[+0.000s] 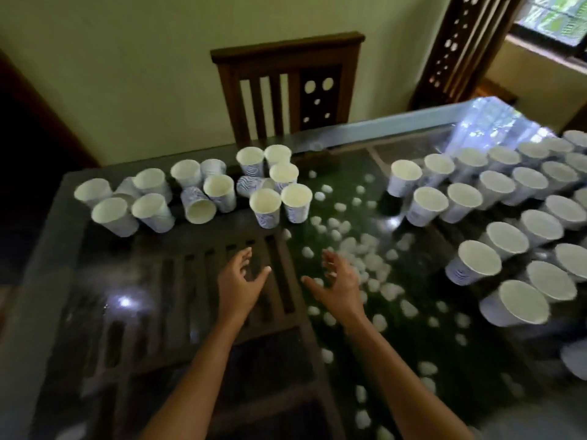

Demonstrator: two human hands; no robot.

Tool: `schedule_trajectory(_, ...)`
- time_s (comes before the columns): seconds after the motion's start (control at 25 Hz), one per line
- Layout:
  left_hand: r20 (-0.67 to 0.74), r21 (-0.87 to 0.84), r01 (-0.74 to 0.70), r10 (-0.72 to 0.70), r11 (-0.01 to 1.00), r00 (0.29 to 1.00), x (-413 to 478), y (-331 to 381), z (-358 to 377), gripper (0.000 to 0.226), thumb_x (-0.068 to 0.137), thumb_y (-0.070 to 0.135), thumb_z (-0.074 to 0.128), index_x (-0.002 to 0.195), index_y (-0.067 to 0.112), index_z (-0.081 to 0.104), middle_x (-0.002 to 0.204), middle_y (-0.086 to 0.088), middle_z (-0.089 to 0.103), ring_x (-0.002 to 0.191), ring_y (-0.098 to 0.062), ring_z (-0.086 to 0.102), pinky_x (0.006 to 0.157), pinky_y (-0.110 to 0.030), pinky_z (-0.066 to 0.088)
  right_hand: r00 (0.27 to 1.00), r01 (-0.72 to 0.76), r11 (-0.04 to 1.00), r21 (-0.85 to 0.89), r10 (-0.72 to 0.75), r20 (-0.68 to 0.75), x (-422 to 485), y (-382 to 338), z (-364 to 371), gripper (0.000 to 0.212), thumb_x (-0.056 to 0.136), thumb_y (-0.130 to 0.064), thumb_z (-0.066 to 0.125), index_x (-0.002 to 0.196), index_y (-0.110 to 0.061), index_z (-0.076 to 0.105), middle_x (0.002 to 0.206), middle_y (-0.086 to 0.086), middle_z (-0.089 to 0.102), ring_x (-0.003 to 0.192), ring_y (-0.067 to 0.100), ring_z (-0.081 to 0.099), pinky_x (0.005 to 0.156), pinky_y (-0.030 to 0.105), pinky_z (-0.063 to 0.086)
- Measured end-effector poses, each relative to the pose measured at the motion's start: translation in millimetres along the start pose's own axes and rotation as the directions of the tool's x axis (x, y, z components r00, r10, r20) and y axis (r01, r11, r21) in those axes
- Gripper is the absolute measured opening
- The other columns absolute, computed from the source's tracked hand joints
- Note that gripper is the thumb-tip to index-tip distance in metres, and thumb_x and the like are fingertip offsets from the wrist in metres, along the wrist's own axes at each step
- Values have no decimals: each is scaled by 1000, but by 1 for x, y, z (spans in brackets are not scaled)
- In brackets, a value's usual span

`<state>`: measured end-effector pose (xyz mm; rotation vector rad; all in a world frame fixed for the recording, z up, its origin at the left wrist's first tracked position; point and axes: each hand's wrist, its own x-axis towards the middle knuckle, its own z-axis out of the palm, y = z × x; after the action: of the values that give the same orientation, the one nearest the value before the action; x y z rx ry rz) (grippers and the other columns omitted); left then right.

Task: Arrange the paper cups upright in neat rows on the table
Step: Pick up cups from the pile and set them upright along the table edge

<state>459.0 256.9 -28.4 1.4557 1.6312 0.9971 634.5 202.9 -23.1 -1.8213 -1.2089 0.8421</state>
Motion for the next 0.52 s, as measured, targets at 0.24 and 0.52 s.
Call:
schedule_trajectory(0.24, -36, 12, -2, 3, 1000, 999, 70, -5, 6, 71, 69, 20, 80, 131, 5, 47, 130, -13, 54, 119, -22, 52, 99, -32, 42, 1000, 8, 1000, 12, -8, -28, 87, -19, 31, 72, 73, -30, 78, 133, -18, 41, 133, 2, 49, 114, 9, 47, 95, 26, 43)
schedule_trajectory(0.52, -79, 20, -104, 105, 994, 991, 130, -11, 46, 83, 57, 19, 87, 128, 4, 47, 131, -11, 53, 120, -14, 47, 96, -15, 33, 998, 8, 999, 35, -6, -59, 172, -6, 57, 95, 59, -32, 86, 138, -21, 36, 137, -3, 47, 123, 13, 44, 103, 25, 40)
